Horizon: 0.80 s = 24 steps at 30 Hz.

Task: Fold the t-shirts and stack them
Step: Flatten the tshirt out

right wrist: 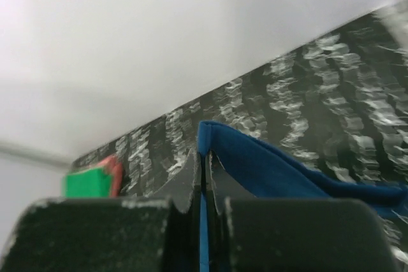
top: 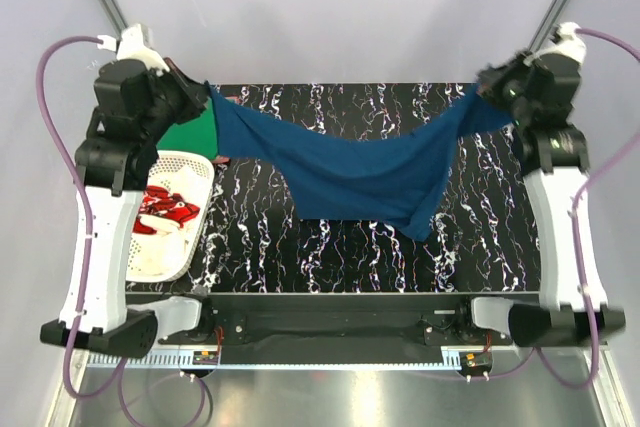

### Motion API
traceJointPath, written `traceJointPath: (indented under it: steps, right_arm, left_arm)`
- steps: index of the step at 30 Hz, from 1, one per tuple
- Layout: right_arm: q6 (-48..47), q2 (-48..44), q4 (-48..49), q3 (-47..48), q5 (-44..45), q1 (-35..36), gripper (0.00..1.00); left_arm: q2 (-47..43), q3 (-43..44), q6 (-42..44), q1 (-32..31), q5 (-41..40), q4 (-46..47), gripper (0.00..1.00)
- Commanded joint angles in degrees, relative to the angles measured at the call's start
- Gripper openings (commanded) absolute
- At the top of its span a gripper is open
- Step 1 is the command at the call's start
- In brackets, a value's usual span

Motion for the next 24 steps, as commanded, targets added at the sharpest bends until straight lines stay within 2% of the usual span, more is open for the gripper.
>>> traceJointPath:
  steps: [1,4,6,7,9,10,11,12,13,14,15,16,18,19,20,22,23,24]
  right_arm:
    - [4.4,10.9,15.0,2.0,-25.2,0.0,0.00]
    - [6.5,19.3,20.3,8.7,-40.6,0.2,0.00]
    - [7.5,21.0,23.0,12.2,-42.8,0.3,0.00]
    - [6.4,21.0,21.6,13.1,-42.4,0.3,0.00]
    - [4.6,20.0,19.8,13.8,-40.5,0.2,0.00]
    - [3.0,19.3,18.5,13.2,-37.6,0.1,0.00]
    - [2.0,18.7,18.0,11.9,-36.1,0.0,0.00]
    - [1.1,17.1,17.7,8.4,-32.5,0.0,0.00]
    - [-0.3,16.5,17.5,6.2,-30.4,0.0,0.00]
    - [-1.0,15.4,17.6,3.7,-28.2,0.0,0.00]
    - [-1.5,15.2,17.6,-1.1,-23.8,-1.6,0.00]
    - [-1.9,15.2,18.1,-3.4,-21.8,-1.9,0.00]
    - [-2.5,16.7,18.1,-8.5,-18.1,-3.3,0.00]
    - [-3.5,17.7,17.6,-9.7,-17.0,-3.8,0.00]
    - [-3.9,19.5,17.1,-10.7,-15.5,-4.2,0.00]
    - [-4.1,21.4,15.3,-12.4,-11.9,-6.2,0.00]
    - [-4.1,23.0,14.7,-13.2,-11.4,-6.9,0.00]
    - [-4.1,23.5,14.4,-13.7,-11.0,-8.0,0.00]
  left_arm:
    - [3.5,8.8,2.0,4.0,-1.8,-1.9,0.00]
    - [5.6,16.3,3.3,7.2,-3.4,-6.2,0.00]
    - [3.7,19.5,4.3,7.3,-3.1,-4.8,0.00]
    - [2.4,18.6,4.6,7.3,0.8,-3.1,0.00]
    - [-3.0,12.0,3.6,7.3,6.1,3.0,0.00]
    - [-5.2,8.5,2.9,7.2,13.0,5.9,0.00]
    - [-7.6,4.6,1.9,7.2,16.2,8.7,0.00]
    - [-12.3,-5.3,-1.1,7.1,19.5,14.9,0.00]
    - [-14.7,-10.5,-3.0,7.0,26.3,18.7,0.00]
    - [-19.1,-16.8,-5.1,6.1,28.9,22.8,0.00]
    - [-21.1,-27.0,-8.8,5.1,31.1,31.2,0.00]
    - [-22.9,-32.5,-10.0,3.8,33.0,34.6,0.00]
    - [-26.9,-39.8,-9.6,-2.2,31.8,38.8,0.00]
    - [-27.8,-46.3,-9.0,-4.7,29.4,39.4,0.00]
    - [-28.7,-49.2,-8.8,-9.8,28.5,40.2,0.00]
    - [-28.2,-58.0,-10.6,-15.0,28.1,46.0,0.00]
    - [-26.9,-60.8,-12.0,-20.8,27.8,48.4,0.00]
    - [-25.8,-62.7,-12.4,-23.9,27.0,52.3,0.00]
